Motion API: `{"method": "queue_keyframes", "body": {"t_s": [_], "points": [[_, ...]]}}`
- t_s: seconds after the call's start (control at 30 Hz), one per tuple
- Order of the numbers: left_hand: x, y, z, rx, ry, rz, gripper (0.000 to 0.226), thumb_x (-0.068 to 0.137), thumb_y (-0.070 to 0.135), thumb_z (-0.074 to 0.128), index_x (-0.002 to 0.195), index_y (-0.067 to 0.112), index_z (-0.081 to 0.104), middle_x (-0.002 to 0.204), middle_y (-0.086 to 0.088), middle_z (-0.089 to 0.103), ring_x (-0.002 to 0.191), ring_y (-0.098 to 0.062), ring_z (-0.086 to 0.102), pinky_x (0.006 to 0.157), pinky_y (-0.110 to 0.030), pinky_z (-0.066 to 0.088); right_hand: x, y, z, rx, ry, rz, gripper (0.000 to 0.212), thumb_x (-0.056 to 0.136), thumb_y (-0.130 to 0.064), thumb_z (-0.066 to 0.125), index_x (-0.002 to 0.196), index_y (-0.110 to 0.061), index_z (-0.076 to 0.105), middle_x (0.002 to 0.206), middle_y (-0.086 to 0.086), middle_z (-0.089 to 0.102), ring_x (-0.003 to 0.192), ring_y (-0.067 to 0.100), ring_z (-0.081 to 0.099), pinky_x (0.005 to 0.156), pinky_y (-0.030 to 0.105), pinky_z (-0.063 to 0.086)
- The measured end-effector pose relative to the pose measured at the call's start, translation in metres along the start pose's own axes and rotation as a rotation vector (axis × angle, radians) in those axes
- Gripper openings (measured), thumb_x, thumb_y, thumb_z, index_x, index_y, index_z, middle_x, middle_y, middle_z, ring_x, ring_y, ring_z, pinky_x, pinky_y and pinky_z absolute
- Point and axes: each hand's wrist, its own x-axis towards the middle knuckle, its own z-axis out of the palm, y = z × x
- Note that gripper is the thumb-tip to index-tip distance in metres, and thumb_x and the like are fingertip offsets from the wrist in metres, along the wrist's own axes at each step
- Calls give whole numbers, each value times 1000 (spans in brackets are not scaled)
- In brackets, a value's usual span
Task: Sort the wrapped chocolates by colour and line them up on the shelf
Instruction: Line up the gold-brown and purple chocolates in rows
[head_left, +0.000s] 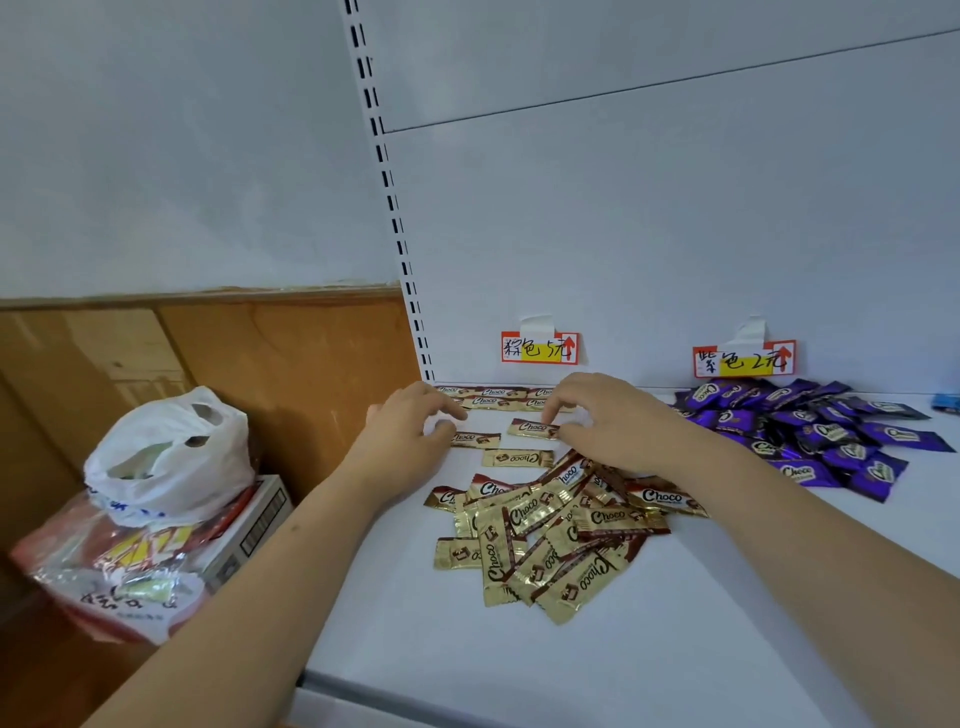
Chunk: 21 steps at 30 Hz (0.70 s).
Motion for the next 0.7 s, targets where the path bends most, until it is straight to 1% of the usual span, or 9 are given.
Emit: {"method": "queue_keyframes", "body": {"t_s": [0.07, 0.1, 0.17, 0.27, 0.37, 0.43, 0.57, 0.63, 0.7], "points": [[-5, 2, -3, -86, -12, 42, 30, 97, 18, 44, 100, 35, 68, 111, 19, 56, 107, -2, 53, 88, -23, 45, -2, -5, -3, -58, 25, -17, 21, 93, -26, 50, 107, -33, 64, 114, -15, 55, 105, 8, 50, 90, 33, 45], [-6, 2, -3, -79, -58, 70, 33, 95, 15, 44, 99, 36, 70, 107, 21, 56, 104, -1, 54, 85, -23, 47, -3, -8, -3, -86, 21, -21, 23, 93, -26, 49, 108, -32, 64, 111, -15, 56, 101, 7, 51, 86, 32, 46], [-4, -1, 1, -46, -124, 116, 38, 92, 12, 43, 101, 36, 71, 106, 24, 56, 102, 3, 53, 88, -27, 49, -3, -10, -1, -132, -16, -31, 26, 94, -27, 45, 110, -33, 65, 111, -16, 57, 100, 7, 52, 83, 30, 45], [0, -6, 3, 19, -97, 115, 40, 92, 12, 43, 109, 36, 70, 113, 20, 55, 106, 0, 52, 93, -28, 48, 0, -10, 6, -166, -72, -60, 34, 95, -28, 40, 117, -31, 66, 113, -16, 54, 109, 7, 51, 91, 30, 45], [1, -10, 2, 108, -95, 93, 42, 94, 11, 42, 124, 30, 64, 124, 10, 54, 115, -10, 48, 100, -29, 41, 2, -12, 8, -159, -110, -74, 38, 99, -27, 37, 125, -28, 64, 120, -12, 54, 116, 9, 48, 100, 33, 43], [2, -10, 1, 152, -94, 76, 43, 95, 11, 40, 130, 28, 60, 130, 8, 52, 120, -13, 46, 100, -29, 34, 2, -13, 10, -155, -133, -75, 39, 101, -29, 35, 125, -23, 64, 124, -8, 55, 118, 11, 47, 101, 34, 42], [2, -9, -1, 175, -95, 57, 46, 96, 9, 39, 135, 27, 57, 138, 6, 49, 125, -15, 44, 102, -30, 31, 5, -12, 17, -156, -171, -69, 42, 101, -32, 32, 115, -6, 63, 122, 6, 59, 115, 20, 50, 100, 44, 43], [2, -10, -1, 175, -112, 52, 47, 96, 9, 39, 137, 26, 55, 141, 6, 47, 127, -15, 42, 104, -31, 32, 4, -14, 18, -140, -159, -76, 42, 99, -39, 28, 100, -17, 64, 107, 0, 62, 104, 19, 54, 94, 46, 46], [2, -12, -1, 175, -121, 39, 47, 97, 10, 39, 138, 27, 54, 142, 6, 47, 128, -15, 42, 106, -32, 32, 3, -15, 20, -107, -125, -101, 44, 94, -50, 19, 77, -25, 52, 85, -6, 55, 86, 15, 54, 84, 47, 49]]}}
